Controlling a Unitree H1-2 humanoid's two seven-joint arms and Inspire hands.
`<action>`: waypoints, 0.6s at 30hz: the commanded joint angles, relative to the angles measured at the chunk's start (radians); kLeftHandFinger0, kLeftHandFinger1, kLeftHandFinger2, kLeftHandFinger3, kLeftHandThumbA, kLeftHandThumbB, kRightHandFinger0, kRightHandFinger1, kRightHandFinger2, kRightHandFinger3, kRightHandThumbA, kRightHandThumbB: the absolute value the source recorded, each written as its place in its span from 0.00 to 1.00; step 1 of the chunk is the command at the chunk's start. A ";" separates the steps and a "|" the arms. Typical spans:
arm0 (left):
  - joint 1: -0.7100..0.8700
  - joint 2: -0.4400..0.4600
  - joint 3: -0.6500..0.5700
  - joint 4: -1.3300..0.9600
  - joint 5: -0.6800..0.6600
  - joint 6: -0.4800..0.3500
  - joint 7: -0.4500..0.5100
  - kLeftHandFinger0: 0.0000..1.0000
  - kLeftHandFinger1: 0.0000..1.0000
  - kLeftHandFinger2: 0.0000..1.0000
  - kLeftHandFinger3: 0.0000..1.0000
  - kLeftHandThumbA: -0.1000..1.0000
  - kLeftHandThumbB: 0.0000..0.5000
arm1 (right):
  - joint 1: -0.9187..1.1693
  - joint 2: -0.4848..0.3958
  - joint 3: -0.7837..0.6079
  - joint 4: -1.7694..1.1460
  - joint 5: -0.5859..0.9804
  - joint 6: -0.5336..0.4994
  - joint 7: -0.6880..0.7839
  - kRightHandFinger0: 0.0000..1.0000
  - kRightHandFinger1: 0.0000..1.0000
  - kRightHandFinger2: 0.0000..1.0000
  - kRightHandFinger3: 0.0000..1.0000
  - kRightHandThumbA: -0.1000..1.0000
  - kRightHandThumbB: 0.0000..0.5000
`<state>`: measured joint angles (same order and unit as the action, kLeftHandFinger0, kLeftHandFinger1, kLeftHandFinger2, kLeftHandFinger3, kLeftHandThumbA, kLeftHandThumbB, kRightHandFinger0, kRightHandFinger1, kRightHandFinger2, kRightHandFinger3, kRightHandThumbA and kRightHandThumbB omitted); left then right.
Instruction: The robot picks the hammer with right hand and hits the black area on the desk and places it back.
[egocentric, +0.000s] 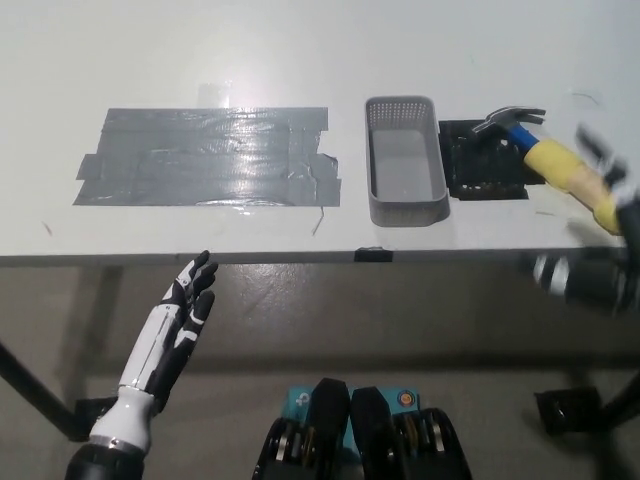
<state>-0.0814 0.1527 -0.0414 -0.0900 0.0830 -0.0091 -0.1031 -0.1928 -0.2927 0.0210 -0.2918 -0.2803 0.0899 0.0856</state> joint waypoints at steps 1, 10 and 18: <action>-0.043 -0.009 0.032 -0.030 -0.089 0.000 -0.013 1.00 1.00 1.00 1.00 0.90 0.02 | 0.217 0.113 0.018 -0.335 0.219 -0.239 -0.060 1.00 1.00 1.00 1.00 1.00 0.70; 0.016 -0.002 0.018 -0.049 -0.086 -0.002 -0.020 1.00 1.00 1.00 1.00 0.91 0.00 | 0.278 0.202 0.020 0.007 0.276 -0.332 0.002 1.00 1.00 1.00 1.00 1.00 0.58; 0.034 -0.004 0.015 -0.039 -0.086 -0.015 -0.015 1.00 1.00 1.00 1.00 0.94 0.00 | 0.247 0.191 0.004 0.210 0.290 -0.336 0.019 1.00 1.00 1.00 1.00 1.00 0.69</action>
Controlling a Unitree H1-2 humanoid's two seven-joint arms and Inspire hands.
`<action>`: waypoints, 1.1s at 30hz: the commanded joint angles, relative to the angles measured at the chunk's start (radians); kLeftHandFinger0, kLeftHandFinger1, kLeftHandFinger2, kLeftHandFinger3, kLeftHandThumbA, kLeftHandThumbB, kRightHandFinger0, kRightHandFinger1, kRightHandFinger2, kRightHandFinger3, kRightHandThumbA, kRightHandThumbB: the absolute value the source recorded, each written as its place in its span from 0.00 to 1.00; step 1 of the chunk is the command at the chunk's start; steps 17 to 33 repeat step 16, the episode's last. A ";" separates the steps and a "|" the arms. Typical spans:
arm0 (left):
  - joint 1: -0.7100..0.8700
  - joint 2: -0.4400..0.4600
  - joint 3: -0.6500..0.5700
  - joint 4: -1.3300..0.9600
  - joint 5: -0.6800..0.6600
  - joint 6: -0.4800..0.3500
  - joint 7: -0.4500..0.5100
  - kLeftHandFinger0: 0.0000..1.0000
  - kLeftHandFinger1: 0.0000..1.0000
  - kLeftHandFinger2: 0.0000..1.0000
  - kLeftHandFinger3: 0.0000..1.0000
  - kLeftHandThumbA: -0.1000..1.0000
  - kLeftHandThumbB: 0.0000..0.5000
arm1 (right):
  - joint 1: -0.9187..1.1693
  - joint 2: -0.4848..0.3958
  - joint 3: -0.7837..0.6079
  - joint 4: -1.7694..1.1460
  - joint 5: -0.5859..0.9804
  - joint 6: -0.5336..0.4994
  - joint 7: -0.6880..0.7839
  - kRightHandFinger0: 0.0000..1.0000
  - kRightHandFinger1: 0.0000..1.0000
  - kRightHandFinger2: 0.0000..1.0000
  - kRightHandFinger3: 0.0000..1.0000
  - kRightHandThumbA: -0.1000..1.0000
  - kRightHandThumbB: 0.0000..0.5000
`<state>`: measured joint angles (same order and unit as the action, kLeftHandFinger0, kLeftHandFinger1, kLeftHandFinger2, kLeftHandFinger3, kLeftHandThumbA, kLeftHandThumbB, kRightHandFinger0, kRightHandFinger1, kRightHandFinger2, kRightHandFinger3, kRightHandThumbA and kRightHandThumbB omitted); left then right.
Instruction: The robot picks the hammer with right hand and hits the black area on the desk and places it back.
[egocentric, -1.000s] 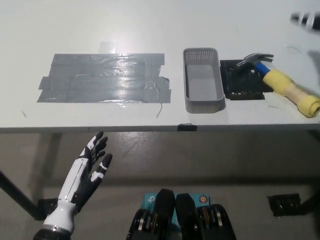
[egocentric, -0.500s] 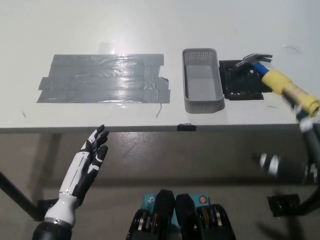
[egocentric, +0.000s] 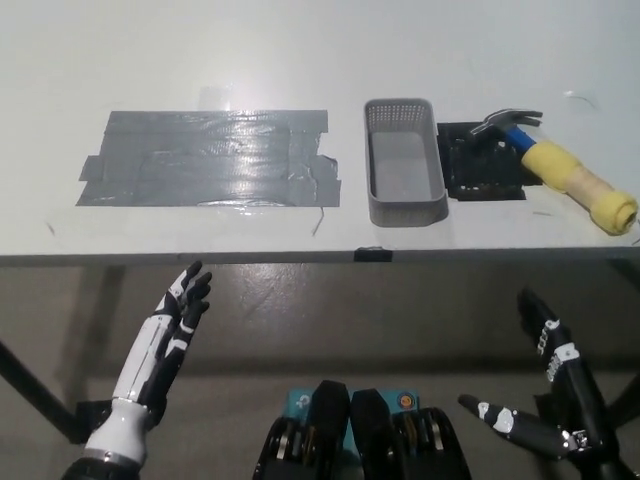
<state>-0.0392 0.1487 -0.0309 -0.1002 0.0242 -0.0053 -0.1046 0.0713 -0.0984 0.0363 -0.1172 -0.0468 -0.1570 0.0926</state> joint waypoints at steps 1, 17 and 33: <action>-0.016 0.003 0.009 -0.024 -0.032 -0.026 -0.014 1.00 1.00 1.00 1.00 0.95 0.00 | -0.023 0.001 -0.009 0.036 0.056 -0.087 0.010 1.00 1.00 1.00 1.00 1.00 0.68; -0.018 -0.006 0.007 -0.020 -0.006 -0.053 0.008 1.00 1.00 1.00 1.00 1.00 0.00 | -0.032 0.012 -0.005 0.045 0.071 -0.130 0.008 1.00 1.00 1.00 1.00 1.00 0.61; -0.018 -0.006 0.007 -0.020 -0.006 -0.053 0.008 1.00 1.00 1.00 1.00 1.00 0.00 | -0.032 0.012 -0.005 0.045 0.071 -0.130 0.008 1.00 1.00 1.00 1.00 1.00 0.61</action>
